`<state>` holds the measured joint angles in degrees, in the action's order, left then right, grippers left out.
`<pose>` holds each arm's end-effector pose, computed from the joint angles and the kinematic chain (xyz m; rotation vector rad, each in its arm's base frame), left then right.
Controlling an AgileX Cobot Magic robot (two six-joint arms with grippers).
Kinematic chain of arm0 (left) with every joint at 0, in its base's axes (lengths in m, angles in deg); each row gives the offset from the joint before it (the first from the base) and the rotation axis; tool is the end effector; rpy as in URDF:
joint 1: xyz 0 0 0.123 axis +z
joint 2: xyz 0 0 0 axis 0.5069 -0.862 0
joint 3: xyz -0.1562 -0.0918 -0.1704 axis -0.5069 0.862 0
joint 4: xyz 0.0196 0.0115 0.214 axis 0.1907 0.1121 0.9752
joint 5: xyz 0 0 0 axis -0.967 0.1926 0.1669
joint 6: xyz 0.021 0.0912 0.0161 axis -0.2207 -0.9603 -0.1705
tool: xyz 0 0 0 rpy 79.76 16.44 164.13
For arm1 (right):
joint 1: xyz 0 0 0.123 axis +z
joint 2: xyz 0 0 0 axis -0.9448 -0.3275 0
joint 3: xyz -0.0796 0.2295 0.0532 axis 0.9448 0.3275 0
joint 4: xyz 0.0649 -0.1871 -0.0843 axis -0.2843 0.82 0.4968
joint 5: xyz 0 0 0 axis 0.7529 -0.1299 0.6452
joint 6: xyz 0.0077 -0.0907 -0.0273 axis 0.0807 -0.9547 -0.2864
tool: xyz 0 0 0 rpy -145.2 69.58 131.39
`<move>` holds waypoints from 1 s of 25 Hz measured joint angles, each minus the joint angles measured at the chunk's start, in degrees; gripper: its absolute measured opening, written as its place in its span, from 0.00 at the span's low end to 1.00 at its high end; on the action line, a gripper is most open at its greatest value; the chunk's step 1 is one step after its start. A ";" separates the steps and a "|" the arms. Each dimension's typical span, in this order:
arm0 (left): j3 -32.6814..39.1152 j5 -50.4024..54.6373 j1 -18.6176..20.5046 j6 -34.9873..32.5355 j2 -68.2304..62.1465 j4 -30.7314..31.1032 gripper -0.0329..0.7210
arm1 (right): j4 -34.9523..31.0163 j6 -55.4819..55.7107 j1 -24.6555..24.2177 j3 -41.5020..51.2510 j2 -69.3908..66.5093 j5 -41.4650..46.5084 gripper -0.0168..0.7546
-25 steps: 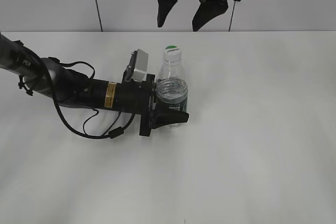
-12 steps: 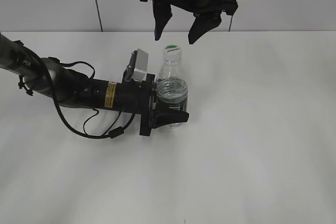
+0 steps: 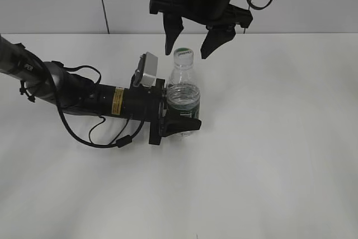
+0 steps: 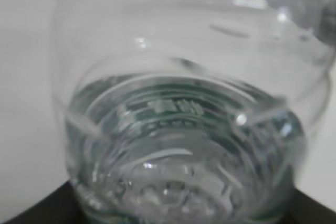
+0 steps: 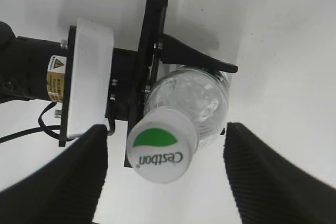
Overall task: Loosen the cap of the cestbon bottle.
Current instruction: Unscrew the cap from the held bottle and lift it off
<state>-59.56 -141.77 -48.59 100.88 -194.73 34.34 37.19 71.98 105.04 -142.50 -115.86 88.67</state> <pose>0.3327 -0.2023 0.0521 1.3608 1.4254 -1.1635 0.3183 0.2362 0.2424 -0.3650 2.9067 0.4355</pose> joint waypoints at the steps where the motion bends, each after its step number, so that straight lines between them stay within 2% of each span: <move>1: 0.00 0.00 0.00 0.00 0.00 0.00 0.59 | -0.14 0.00 0.00 0.00 0.00 0.00 0.70; 14: 0.00 0.00 0.00 0.00 0.00 -0.02 0.59 | -0.37 -0.48 0.00 1.03 0.00 -0.07 0.69; 21: 0.00 0.00 0.00 0.00 0.00 -0.07 0.59 | -0.71 -0.65 0.00 1.03 0.00 -0.07 0.44; 25: 0.00 0.07 0.00 0.00 0.00 -0.07 0.59 | -0.76 -2.91 0.07 1.03 0.00 -0.12 0.41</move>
<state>-59.56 -141.70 -48.59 100.88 -194.73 34.28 36.43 69.07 105.11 -141.47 -115.86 88.55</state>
